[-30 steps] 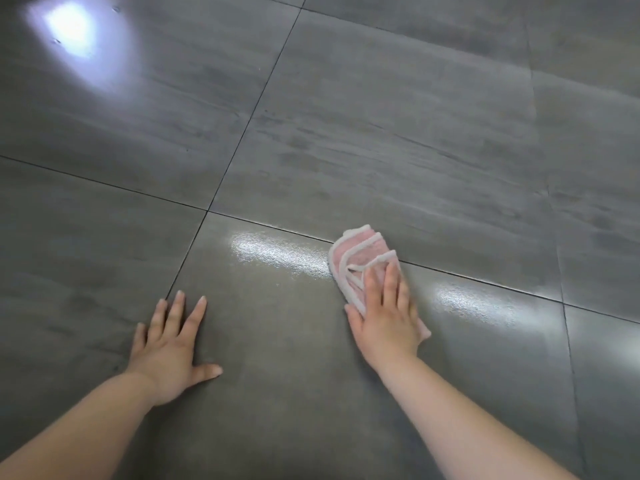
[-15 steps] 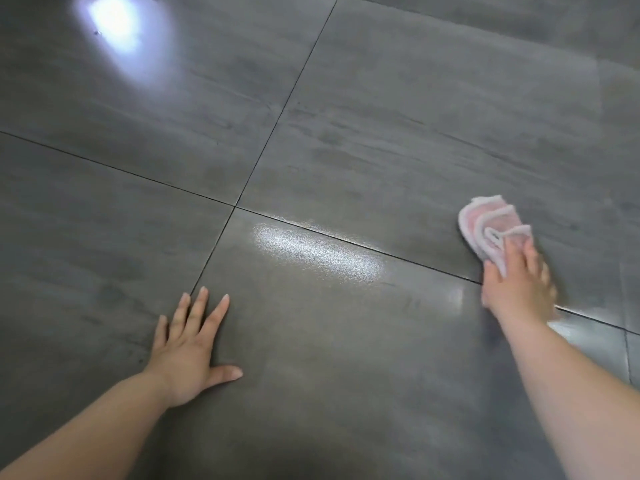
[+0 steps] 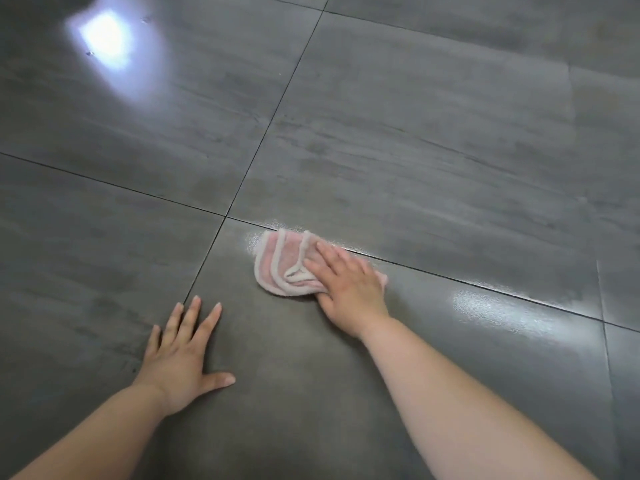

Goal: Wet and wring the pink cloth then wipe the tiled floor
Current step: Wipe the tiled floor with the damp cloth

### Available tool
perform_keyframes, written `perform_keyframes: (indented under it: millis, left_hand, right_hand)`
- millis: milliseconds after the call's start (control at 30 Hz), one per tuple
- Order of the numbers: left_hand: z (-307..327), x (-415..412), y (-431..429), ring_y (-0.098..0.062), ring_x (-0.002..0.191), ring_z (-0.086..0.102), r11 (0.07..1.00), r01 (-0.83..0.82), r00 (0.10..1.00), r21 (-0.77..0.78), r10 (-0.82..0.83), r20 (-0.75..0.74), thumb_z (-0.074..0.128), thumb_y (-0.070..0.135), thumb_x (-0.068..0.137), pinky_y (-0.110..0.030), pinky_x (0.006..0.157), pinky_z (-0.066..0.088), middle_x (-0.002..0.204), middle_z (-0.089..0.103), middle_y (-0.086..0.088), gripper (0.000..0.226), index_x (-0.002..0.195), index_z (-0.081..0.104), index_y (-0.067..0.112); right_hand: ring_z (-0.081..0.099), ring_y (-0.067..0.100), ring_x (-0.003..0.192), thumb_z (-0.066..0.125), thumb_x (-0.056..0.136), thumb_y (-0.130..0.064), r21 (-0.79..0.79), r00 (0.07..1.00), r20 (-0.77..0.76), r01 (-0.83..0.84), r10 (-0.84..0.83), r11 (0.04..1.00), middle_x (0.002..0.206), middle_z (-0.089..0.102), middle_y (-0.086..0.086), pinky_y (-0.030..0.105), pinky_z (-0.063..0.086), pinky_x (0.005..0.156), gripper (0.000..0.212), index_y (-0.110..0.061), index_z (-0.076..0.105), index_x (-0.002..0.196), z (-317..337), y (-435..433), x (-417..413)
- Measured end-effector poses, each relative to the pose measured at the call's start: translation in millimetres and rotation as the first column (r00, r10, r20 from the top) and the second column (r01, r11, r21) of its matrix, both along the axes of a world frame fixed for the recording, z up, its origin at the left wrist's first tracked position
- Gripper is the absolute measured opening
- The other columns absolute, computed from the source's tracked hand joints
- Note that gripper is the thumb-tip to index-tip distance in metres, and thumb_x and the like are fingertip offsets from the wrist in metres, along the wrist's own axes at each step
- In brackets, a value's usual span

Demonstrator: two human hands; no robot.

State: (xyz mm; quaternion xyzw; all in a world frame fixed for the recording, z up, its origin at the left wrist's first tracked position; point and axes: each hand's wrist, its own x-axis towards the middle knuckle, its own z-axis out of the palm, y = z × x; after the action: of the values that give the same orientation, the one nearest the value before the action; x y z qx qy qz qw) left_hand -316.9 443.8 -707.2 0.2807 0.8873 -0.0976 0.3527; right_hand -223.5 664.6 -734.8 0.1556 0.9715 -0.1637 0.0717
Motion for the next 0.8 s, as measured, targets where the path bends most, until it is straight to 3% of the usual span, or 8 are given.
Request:
perform_keyframes:
  millis: [67, 233, 367, 433, 533, 600, 700, 800]
  left_hand:
    - [1, 2, 0, -0.024, 0.142, -0.02, 1.0, 0.002, 1.0, 0.002, -0.002, -0.008, 0.053, 0.06, 0.076, -0.043, 0.118, 0.001, 0.153, -0.025, -0.003, 0.106, 0.139, -0.024, 0.026]
    - [-1, 2, 1, -0.023, 0.142, -0.019, 0.999, -0.02, 1.0, 0.032, 0.02, -0.014, 0.056, 0.058, 0.076, -0.043, 0.118, 0.003, 0.153, -0.024, -0.003, 0.105, 0.14, -0.021, 0.027]
    - [-1, 6, 2, -0.023, 0.143, -0.017, 0.996, -0.047, 0.999, 0.07, 0.048, -0.022, 0.058, 0.055, 0.076, -0.042, 0.118, 0.005, 0.154, -0.021, -0.003, 0.103, 0.141, -0.017, 0.027]
    - [2, 9, 1, -0.022, 0.144, -0.014, 0.995, -0.039, 0.999, 0.088, 0.042, -0.034, 0.057, 0.054, 0.078, -0.04, 0.118, 0.007, 0.154, -0.02, -0.004, 0.099, 0.142, -0.014, 0.027]
    - [7, 18, 3, -0.021, 0.144, -0.012, 0.992, 0.007, 0.998, 0.127, 0.001, -0.057, 0.053, 0.054, 0.08, -0.037, 0.119, 0.006, 0.154, -0.02, -0.004, 0.095, 0.143, -0.012, 0.025]
    - [9, 28, 10, -0.02, 0.144, -0.014, 0.988, 0.038, 0.998, 0.147, -0.031, -0.046, 0.052, 0.056, 0.08, -0.035, 0.119, 0.002, 0.154, -0.021, -0.003, 0.096, 0.142, -0.015, 0.024]
    - [6, 48, 25, -0.018, 0.144, -0.015, 0.983, 0.028, 1.0, 0.18, -0.026, -0.013, 0.054, 0.058, 0.077, -0.035, 0.118, -0.001, 0.154, -0.02, -0.001, 0.099, 0.142, -0.013, 0.025]
    - [3, 59, 35, -0.02, 0.143, -0.017, 0.982, -0.024, 1.0, 0.19, 0.025, -0.001, 0.057, 0.059, 0.074, -0.039, 0.118, -0.003, 0.155, -0.018, -0.002, 0.103, 0.143, -0.012, 0.025]
  right_hand:
    - [0.058, 0.031, 0.115, 0.031, 0.07, -0.032, 0.089, 0.964, -0.048, 0.266, -0.263, 0.96, 0.133, 0.056, 0.008, 0.047, 0.05, 0.086, 0.06, -0.02, 0.06, 0.121, -2, 36, 29]
    - [0.024, 0.031, 0.136, 0.038, 0.092, -0.03, 0.056, 0.549, -0.047, 0.835, -0.834, 0.547, 0.155, 0.02, 0.003, 0.041, 0.021, 0.107, 0.05, -0.017, 0.038, 0.139, 4, 99, 132]
    - [0.02, 0.032, 0.138, 0.042, 0.093, -0.025, 0.015, 0.238, -0.019, 0.971, -0.971, 0.238, 0.156, 0.015, 0.009, 0.044, 0.018, 0.108, 0.051, -0.016, 0.032, 0.142, 2, 68, 130]
    - [0.032, 0.038, 0.131, 0.044, 0.087, -0.028, 0.007, 0.366, -0.014, 0.93, -0.93, 0.366, 0.15, 0.029, 0.014, 0.047, 0.027, 0.102, 0.052, -0.017, 0.04, 0.138, -3, 37, 106]
    - [0.055, 0.034, 0.106, 0.044, 0.069, -0.033, 0.084, 0.795, -0.102, 0.605, -0.598, 0.791, 0.119, 0.065, 0.01, 0.041, 0.049, 0.078, 0.052, -0.022, 0.05, 0.119, -7, -16, 76]
    - [0.046, 0.023, 0.109, 0.036, 0.063, -0.039, 0.108, 0.944, -0.054, 0.331, -0.327, 0.937, 0.118, 0.067, 0.0, 0.036, 0.041, 0.083, 0.055, -0.029, 0.044, 0.116, -4, -41, 70]
    - [0.039, 0.015, 0.115, 0.036, 0.065, -0.042, 0.146, 0.995, -0.016, 0.101, -0.1, 0.984, 0.123, 0.064, -0.005, 0.032, 0.03, 0.089, 0.054, -0.035, 0.041, 0.118, -6, -26, 91]
    - [0.043, 0.022, 0.113, 0.043, 0.07, -0.035, 0.222, 0.946, -0.091, 0.323, -0.31, 0.92, 0.124, 0.063, 0.005, 0.038, 0.04, 0.088, 0.049, -0.029, 0.047, 0.119, -13, 20, 146]
